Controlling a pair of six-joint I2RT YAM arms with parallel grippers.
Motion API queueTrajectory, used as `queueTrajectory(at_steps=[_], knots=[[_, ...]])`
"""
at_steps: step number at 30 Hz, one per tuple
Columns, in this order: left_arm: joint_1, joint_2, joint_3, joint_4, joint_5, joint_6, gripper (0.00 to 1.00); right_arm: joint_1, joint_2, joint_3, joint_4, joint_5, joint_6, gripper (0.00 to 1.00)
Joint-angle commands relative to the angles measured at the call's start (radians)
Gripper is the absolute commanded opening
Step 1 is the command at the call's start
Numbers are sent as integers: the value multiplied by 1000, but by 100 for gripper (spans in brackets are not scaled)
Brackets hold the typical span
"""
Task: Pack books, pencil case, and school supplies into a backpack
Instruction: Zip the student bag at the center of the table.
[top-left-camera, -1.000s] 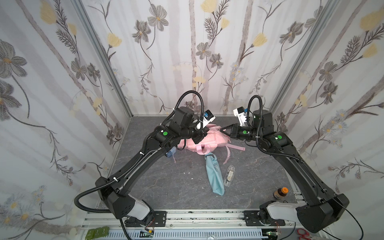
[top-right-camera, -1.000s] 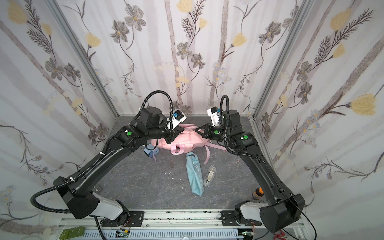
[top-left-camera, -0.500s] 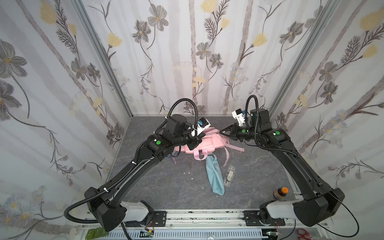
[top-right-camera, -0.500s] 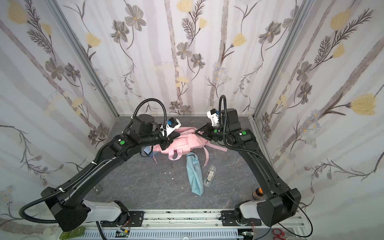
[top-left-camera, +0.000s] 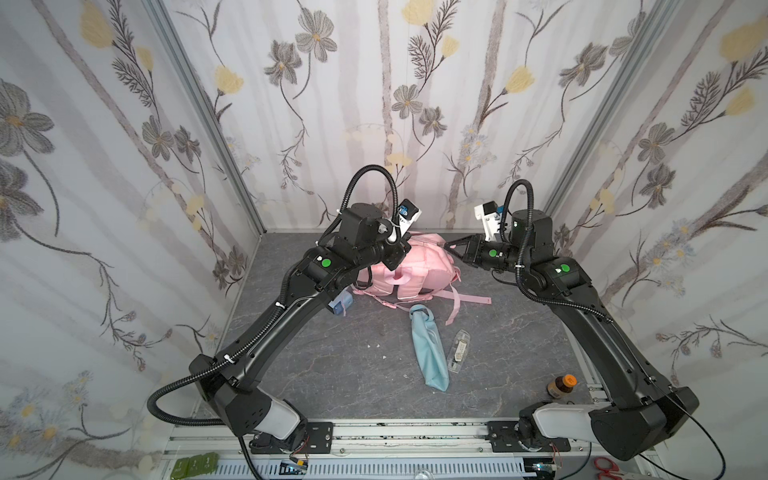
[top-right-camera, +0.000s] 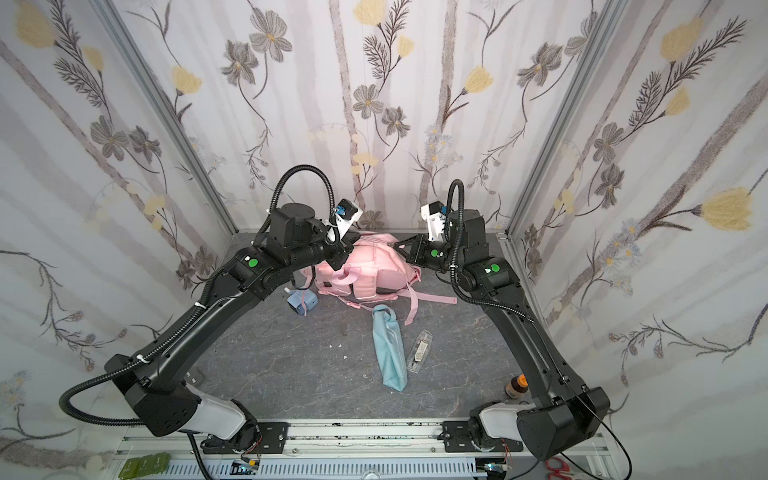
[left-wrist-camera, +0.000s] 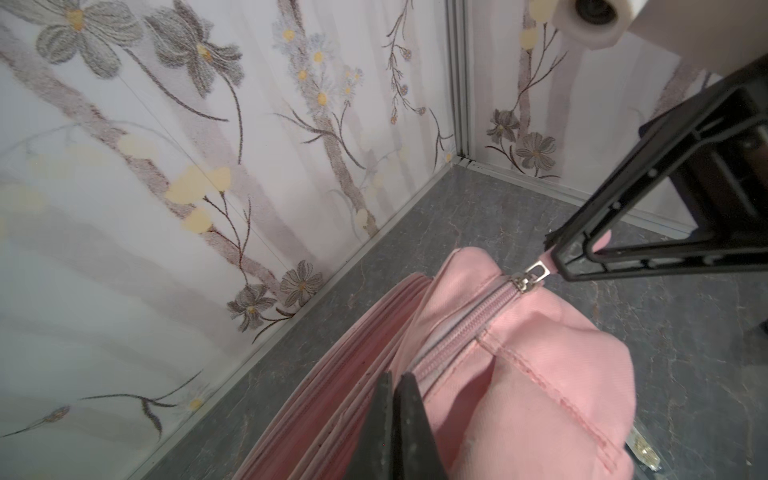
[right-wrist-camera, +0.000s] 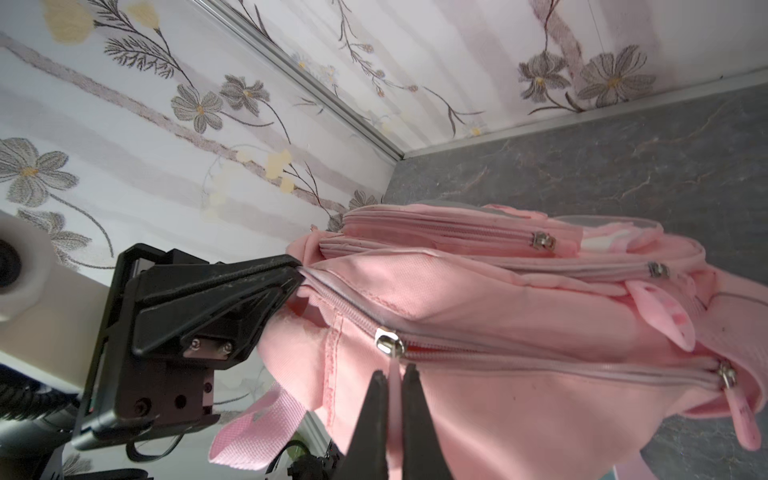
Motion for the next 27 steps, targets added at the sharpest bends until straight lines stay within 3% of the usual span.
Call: queueTrajectory(at_steps=[1, 4, 6, 12, 16, 19, 22, 24, 26, 27], knots=[[15, 60, 79, 60, -235, -44, 0, 7, 116, 137, 122, 52, -20, 0], [15, 127, 150, 71, -312, -57, 0, -6, 218, 248, 62, 43, -43, 0], [17, 165, 179, 88, -366, -48, 0, -26, 232, 234, 38, 56, -45, 0], [22, 226, 240, 111, -487, -32, 0, -138, 149, 27, -4, 55, -37, 0], [24, 225, 261, 108, -475, -14, 0, -216, 120, -92, -1, 47, -32, 0], [28, 184, 221, 126, -364, -16, 0, -217, 148, -82, 60, -22, -22, 0], [49, 126, 141, 103, -44, -32, 0, -169, 152, -49, 225, -100, 10, 0], [53, 137, 159, 12, 80, -67, 2, -135, 163, -17, 292, -149, -9, 0], [53, 152, 162, -27, 117, -160, 35, -103, 169, -2, 311, -175, -52, 0], [53, 158, 153, -37, 136, -215, 43, -86, 166, -9, 318, -187, -88, 0]])
